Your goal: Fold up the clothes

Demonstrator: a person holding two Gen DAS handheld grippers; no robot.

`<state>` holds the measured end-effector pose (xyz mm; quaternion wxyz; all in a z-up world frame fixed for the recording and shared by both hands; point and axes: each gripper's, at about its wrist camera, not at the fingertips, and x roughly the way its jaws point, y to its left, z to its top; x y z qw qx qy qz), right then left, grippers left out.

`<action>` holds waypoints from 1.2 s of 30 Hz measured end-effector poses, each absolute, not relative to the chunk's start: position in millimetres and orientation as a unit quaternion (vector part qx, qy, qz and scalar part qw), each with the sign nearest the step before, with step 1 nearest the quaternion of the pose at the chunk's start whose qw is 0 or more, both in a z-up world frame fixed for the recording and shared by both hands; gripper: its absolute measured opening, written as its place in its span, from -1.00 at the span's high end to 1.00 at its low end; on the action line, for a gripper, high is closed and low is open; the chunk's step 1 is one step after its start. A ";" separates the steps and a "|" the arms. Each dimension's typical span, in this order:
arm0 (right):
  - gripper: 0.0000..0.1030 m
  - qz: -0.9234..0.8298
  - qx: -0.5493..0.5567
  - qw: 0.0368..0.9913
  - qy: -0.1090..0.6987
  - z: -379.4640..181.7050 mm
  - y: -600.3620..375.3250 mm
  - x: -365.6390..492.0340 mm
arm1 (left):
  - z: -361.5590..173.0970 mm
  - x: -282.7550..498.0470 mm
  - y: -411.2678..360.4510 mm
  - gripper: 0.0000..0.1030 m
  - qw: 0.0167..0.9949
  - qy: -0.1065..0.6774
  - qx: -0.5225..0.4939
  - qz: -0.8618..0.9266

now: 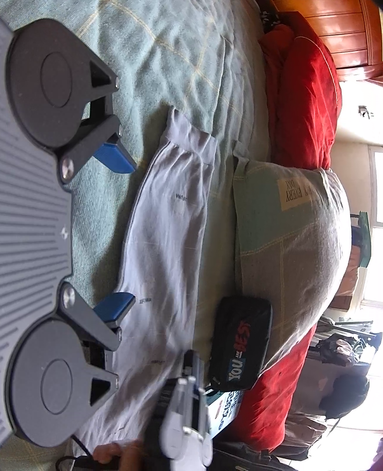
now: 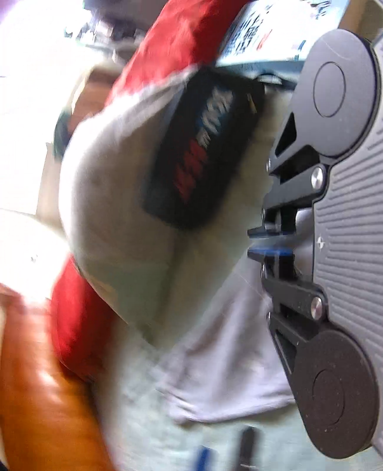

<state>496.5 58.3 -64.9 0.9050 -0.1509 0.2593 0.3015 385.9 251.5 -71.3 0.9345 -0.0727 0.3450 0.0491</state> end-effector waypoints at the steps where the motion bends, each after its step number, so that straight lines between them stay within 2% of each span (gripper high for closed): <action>1: 0.58 0.307 -0.137 0.904 0.264 -60.7 54.8 496.9 | -71.1 385.8 252.6 -0.71 0.934 0.345 -0.075 0.049; 6: 0.50 0.347 -0.118 0.873 0.322 -52.5 44.0 481.1 | -69.9 385.5 256.7 -0.71 0.934 0.343 -0.082 0.055; 9: 0.33 0.390 -0.121 0.841 0.354 -58.3 44.6 462.3 | -69.6 385.5 258.8 -0.71 0.934 0.342 -0.086 0.056; 10: 0.19 0.405 -0.126 0.831 0.359 -61.4 45.8 454.2 | -69.7 385.5 259.3 -0.71 0.934 0.342 -0.087 0.057; 12: 0.13 0.424 -0.152 0.819 0.356 -68.2 51.5 438.6 | -70.9 385.9 259.6 -0.71 0.933 0.345 -0.090 0.057; 15: 0.14 0.421 -0.210 0.817 0.333 -78.1 64.1 418.1 | -73.2 387.3 260.8 -0.71 0.930 0.349 -0.093 0.058; 18: 0.20 0.423 -0.234 0.819 0.309 -80.7 70.3 411.5 | -74.4 388.0 262.8 -0.71 0.929 0.351 -0.098 0.059; 20: 0.61 0.415 -0.251 0.820 0.302 -84.9 74.7 411.6 | -74.7 387.9 263.0 -0.71 0.929 0.351 -0.099 0.059; 21: 0.90 0.415 -0.254 0.819 0.303 -85.9 75.8 411.7 | -74.7 387.8 263.2 -0.71 0.929 0.351 -0.099 0.059; 27: 0.89 0.482 -0.164 0.781 0.362 -74.1 63.4 413.6 | -75.8 387.9 269.7 -0.71 0.927 0.351 -0.115 0.065; 29: 0.82 0.494 -0.146 0.767 0.383 -74.7 59.4 416.5 | -77.3 388.9 271.5 -0.71 0.926 0.354 -0.117 0.068; 30: 0.72 0.491 -0.139 0.770 0.383 -73.7 55.4 418.1 | -78.1 389.3 271.8 -0.71 0.925 0.355 -0.117 0.070; 31: 0.53 0.488 -0.129 0.775 0.380 -70.4 49.9 419.1 | -79.0 389.8 272.4 -0.71 0.924 0.356 -0.118 0.073; 33: 0.36 0.481 -0.107 0.786 0.374 -63.9 38.8 421.0 | -80.5 390.6 273.4 -0.71 0.923 0.358 -0.119 0.077; 36: 0.26 0.462 -0.097 0.804 0.362 -54.4 21.7 424.2 | -81.6 390.7 276.2 -0.71 0.922 0.357 -0.122 0.084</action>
